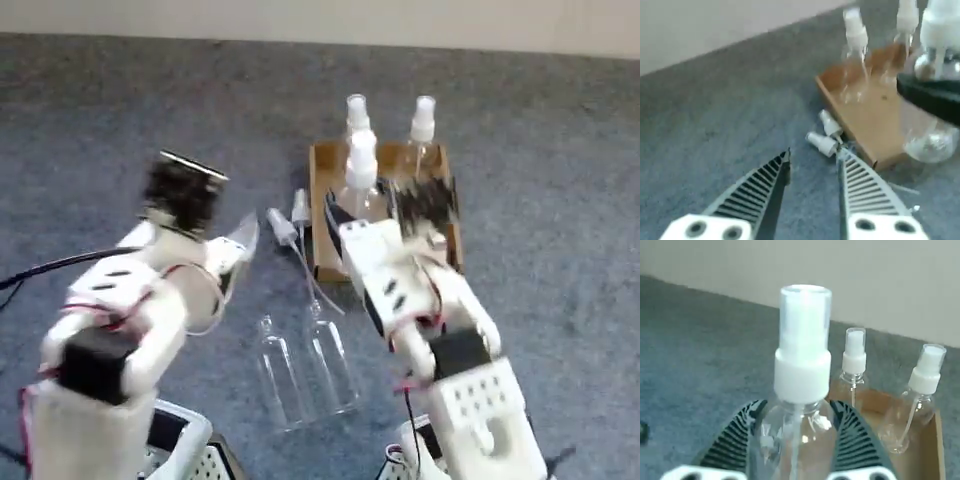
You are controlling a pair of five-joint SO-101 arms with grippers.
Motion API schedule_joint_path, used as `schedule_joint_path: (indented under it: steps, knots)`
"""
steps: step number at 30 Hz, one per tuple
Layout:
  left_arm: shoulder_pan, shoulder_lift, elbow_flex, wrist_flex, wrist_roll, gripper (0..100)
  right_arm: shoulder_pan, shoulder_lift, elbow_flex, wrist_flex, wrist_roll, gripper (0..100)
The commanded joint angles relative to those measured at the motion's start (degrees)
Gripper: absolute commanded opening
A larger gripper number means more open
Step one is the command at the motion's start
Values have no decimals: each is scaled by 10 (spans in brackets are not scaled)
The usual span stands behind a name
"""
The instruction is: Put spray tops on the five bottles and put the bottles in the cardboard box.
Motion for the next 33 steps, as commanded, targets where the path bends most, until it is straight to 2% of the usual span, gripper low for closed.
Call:
schedule_joint_path:
  steps: [1,3,6,10,14,20,24,27,33]
  knots:
    - [-6,-65,196,-142,-14,210,-23,117,-155,62,-1,21]
    - [10,-95,224,-163,-15,235,-51,164,-208,81,0,20]
    - [37,-131,239,-149,-15,236,-100,213,-265,86,-1,14]
    - [44,-162,258,-151,-14,238,-148,248,-284,86,-9,3]
    - [42,-162,272,-164,-15,238,-161,248,-284,99,-37,3]
    - [-9,-133,297,-224,-17,237,-167,213,-286,189,-36,3]
    - [-9,-124,296,-223,-17,237,-167,179,-282,190,4,3]
    - [-9,-124,298,-223,-17,236,-125,171,-276,196,23,3]
    - [-14,-124,320,-225,-18,236,50,175,-275,192,109,3]
